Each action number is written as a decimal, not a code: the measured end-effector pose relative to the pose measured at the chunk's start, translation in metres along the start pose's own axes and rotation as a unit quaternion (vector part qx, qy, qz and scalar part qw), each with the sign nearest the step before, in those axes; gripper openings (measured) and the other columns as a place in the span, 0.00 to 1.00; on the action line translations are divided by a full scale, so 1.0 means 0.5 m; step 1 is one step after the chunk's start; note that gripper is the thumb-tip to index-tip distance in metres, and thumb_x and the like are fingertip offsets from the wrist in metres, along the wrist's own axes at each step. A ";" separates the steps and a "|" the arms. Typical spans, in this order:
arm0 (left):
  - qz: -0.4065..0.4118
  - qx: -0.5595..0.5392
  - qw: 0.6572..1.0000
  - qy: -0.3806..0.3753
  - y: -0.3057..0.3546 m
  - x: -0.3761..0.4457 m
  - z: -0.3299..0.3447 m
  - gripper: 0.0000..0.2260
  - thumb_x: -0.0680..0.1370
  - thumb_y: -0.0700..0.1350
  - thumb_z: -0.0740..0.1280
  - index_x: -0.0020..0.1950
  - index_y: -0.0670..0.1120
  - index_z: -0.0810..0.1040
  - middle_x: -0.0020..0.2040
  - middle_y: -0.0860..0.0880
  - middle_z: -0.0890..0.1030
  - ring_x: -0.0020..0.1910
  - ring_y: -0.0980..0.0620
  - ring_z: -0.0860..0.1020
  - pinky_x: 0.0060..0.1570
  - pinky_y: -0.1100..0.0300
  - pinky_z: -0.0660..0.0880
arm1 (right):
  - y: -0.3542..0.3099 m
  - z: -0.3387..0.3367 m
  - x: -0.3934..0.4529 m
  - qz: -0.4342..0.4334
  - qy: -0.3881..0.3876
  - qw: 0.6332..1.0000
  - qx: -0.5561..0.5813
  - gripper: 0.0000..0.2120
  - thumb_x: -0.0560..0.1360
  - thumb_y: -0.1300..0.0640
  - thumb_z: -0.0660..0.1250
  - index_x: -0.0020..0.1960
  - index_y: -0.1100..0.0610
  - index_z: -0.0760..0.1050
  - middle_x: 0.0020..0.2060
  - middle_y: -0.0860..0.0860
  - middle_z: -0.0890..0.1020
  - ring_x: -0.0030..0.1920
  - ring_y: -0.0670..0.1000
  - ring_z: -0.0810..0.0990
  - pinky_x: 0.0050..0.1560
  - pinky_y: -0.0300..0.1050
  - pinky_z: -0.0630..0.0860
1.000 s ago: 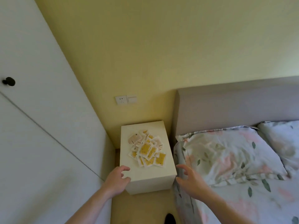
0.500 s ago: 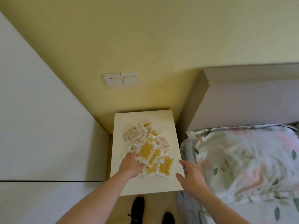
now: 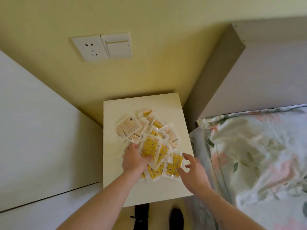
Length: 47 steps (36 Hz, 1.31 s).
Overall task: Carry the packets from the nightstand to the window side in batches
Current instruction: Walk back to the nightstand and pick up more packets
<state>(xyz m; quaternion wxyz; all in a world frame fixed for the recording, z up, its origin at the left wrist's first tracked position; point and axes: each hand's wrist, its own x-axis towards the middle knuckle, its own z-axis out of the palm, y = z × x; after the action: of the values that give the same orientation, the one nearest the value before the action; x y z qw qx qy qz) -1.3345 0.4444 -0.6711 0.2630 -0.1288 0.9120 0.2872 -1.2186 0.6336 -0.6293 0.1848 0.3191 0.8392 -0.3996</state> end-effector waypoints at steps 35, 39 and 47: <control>0.154 0.080 0.983 0.055 -0.006 0.002 -0.020 0.12 0.78 0.60 0.67 0.44 0.54 0.82 0.35 0.58 0.77 0.41 0.54 0.76 0.32 0.59 0.71 | -0.062 0.084 0.119 0.091 0.027 0.991 0.095 0.19 0.70 0.53 0.78 0.56 0.48 0.73 0.46 0.45 0.80 0.37 0.46 0.81 0.30 0.40 0.76; 0.186 -0.004 0.980 0.069 -0.042 -0.003 -0.063 0.10 0.80 0.57 0.65 0.43 0.57 0.82 0.40 0.64 0.81 0.45 0.56 0.76 0.35 0.61 0.71 | -0.059 0.078 0.114 0.115 0.024 0.978 0.174 0.04 0.76 0.54 0.73 0.49 0.53 0.80 0.39 0.50 0.82 0.31 0.46 0.78 0.25 0.34 0.70; 0.101 -0.066 0.993 -0.009 -0.041 -0.008 -0.109 0.11 0.76 0.60 0.70 0.53 0.56 0.78 0.51 0.62 0.80 0.50 0.61 0.78 0.46 0.65 0.74 | -0.034 0.044 0.082 0.117 -0.005 0.940 0.322 0.06 0.79 0.48 0.70 0.52 0.49 0.81 0.49 0.47 0.85 0.49 0.50 0.85 0.51 0.51 0.83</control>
<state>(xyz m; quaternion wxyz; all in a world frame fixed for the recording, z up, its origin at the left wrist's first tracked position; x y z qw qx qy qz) -1.3453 0.3961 -0.6401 0.2316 -0.0502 0.8970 0.3730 -1.2587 0.6240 -0.6566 0.1217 0.4555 0.6218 -0.6254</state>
